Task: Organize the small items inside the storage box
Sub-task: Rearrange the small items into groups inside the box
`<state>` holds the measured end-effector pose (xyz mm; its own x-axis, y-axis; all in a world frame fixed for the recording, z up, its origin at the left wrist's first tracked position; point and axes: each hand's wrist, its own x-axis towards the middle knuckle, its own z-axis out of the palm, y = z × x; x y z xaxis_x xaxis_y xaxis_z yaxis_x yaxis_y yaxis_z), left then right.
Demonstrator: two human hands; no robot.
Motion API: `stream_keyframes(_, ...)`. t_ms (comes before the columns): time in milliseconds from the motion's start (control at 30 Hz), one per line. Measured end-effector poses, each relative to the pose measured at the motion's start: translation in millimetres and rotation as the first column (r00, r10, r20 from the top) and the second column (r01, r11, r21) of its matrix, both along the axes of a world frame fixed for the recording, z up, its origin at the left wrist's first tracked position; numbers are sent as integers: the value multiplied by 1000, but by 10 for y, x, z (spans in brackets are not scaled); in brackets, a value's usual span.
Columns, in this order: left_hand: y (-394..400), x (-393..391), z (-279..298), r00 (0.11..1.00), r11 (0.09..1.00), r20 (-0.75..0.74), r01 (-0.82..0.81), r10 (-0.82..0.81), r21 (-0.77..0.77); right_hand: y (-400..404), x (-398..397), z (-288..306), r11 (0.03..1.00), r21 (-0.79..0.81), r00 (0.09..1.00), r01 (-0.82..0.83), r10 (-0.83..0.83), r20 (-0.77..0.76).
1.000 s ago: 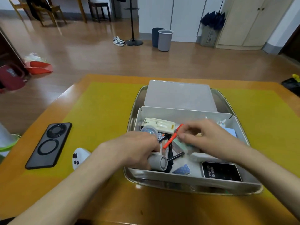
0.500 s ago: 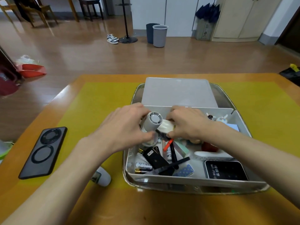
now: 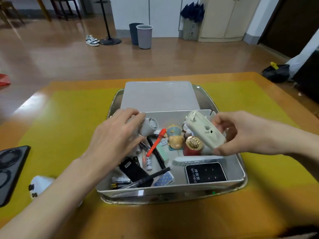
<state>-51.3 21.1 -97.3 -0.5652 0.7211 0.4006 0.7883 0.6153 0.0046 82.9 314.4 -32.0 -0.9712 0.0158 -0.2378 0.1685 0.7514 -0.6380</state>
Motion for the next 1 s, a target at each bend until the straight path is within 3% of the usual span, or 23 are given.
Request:
stream_keyframes(100, 59, 40, -31, 999, 999, -46, -17, 16, -30, 46, 167, -73, 976, 197, 995, -90, 80, 60)
stream_keyframes(167, 61, 78, -30, 999, 999, -40, 22, -24, -45, 51, 238, -149, 910, 402, 995, -100, 96, 30)
stream_keyframes(233, 29, 90, -16, 989, 987, 47, 142, -139, -76, 50, 279, -185, 824, 560, 993, -89, 116, -13)
stream_keyframes(267, -9, 81, -20, 970, 973, 164, 201, -181, -116, 53, 290, -194, 803, 589, 991, -85, 127, -30)
stream_keyframes(333, -130, 58, -44, 890, 933, 428, 277, -158, -231, 62, 300, -205, 791, 602, 986, -107, 161, -36)
stream_keyframes(367, -199, 53, -66, 865, 906, 486, 296, -121, -302, 59, 300, -209, 788, 604, 985, -122, 173, -26)
stream_keyframes(467, -346, 85, -129, 883, 864, 468, 268, -43, -426, 17, 288, -235, 784, 604, 984, -143, 176, 5)
stream_keyframes(767, -276, 169, -162, 941, 833, 312, 273, -129, -480, 13, 302, -272, 782, 605, 984, -147, 177, 11)
stream_keyframes(1000, -523, 60, 37, 916, 931, 400, 173, -32, -322, 70, 318, -313, 842, 529, 988, -107, 147, -34)
